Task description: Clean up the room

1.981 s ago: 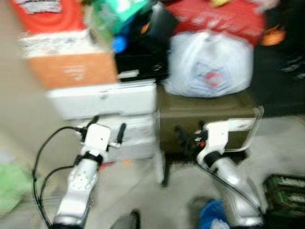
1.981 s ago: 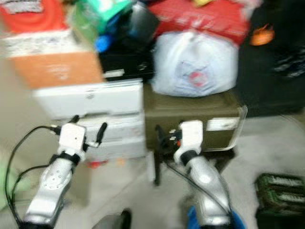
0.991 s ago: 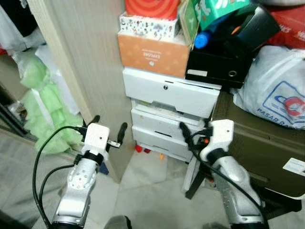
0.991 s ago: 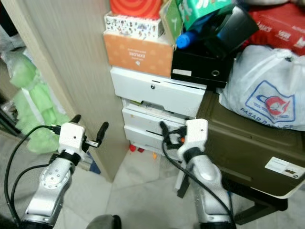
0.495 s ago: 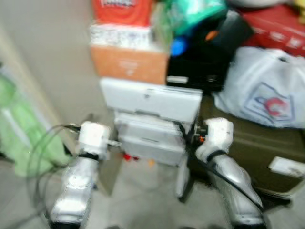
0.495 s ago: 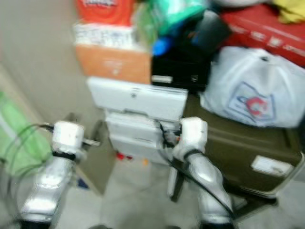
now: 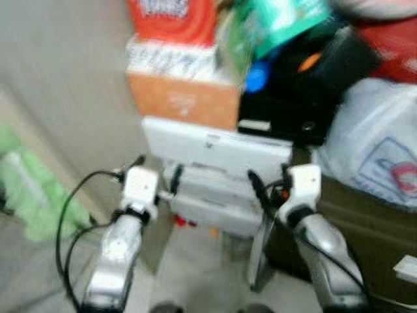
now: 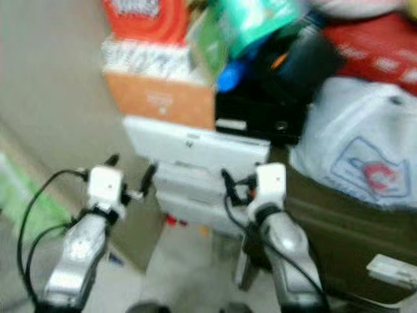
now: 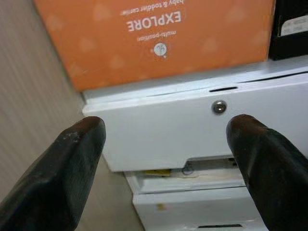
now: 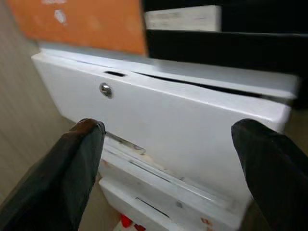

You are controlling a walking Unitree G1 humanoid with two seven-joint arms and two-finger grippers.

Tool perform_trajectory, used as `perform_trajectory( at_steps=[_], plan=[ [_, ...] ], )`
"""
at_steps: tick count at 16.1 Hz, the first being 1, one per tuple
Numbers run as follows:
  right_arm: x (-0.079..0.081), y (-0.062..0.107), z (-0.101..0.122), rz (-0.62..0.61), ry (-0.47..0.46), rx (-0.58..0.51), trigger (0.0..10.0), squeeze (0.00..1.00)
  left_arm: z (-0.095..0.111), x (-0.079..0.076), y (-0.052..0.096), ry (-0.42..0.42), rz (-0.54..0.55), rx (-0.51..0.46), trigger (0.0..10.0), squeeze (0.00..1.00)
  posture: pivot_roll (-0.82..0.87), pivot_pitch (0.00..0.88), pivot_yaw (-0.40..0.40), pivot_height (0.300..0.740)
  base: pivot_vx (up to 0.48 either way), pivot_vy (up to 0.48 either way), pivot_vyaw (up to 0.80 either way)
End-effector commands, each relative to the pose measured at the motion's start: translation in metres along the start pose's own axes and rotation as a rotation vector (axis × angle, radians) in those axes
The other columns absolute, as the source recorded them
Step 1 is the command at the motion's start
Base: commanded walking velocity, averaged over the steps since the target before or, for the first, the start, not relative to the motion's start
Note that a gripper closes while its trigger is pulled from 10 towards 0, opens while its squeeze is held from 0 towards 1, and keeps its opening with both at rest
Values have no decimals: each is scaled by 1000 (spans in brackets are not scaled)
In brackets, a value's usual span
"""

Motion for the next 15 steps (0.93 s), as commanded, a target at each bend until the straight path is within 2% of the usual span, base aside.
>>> perform_trajectory(
  at_steps=[1, 4, 6, 8, 9, 11, 14, 15],
  plan=[
    [10, -3, 4, 26, -13, -17, 10000, 0, -8, 15, 9, -29, 47, 37, 10000, 0, -36, 32, 3, 740, 0, 0, 800],
    [4, 11, 0, 10, -4, 2, 10000, 0, -12, 18, 31, -34, 49, 68, 10000, 0, -38, 33, 1, 740, 0, 0, 800],
    [-4, 34, -16, -28, -40, 66, 10000, 0, -22, 23, 53, -58, 56, 119, 10000, 0, -38, 39, -5, 740, 0, 0, 800],
    [-6, 50, -22, -33, -23, 97, 10000, 0, -27, 32, 63, -71, 86, 149, 10000, 0, -38, 41, -7, 740, 0, 0, 800],
    [-8, 57, -25, -39, -24, 116, 10000, 0, -29, 35, 66, -72, 92, 159, 10000, 0, -39, 43, -10, 740, 0, 0, 800],
    [-10, 59, -29, -55, -42, 131, 10000, 0, -29, 33, 65, -71, 91, 162, 10000, 0, -39, 31, -4, 740, 0, 0, 800],
    [-15, 51, -28, -73, -43, 119, 10000, 0, -27, 29, 59, -58, 105, 154, 10000, 0, -21, 3, -9, 740, 0, 0, 800],
    [-21, 40, -26, -101, -51, 101, 10000, 0, -25, 32, 55, -83, 136, 143, 10000, 0, -6, 0, -11, 740, 0, 0, 800]
  ],
)
Point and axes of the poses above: a point about 5 cm out from each wrist's last joint towards the gripper, its own y axis pointing back from the gripper into the wrist, its own z axis along the axis of the wrist's last joint, x = y × z, the point moved 3 cm from there along -y, pointing out of the wrist towards the gripper, and after that the axes turned 5 degrees about -y, right-handed, at the moved point
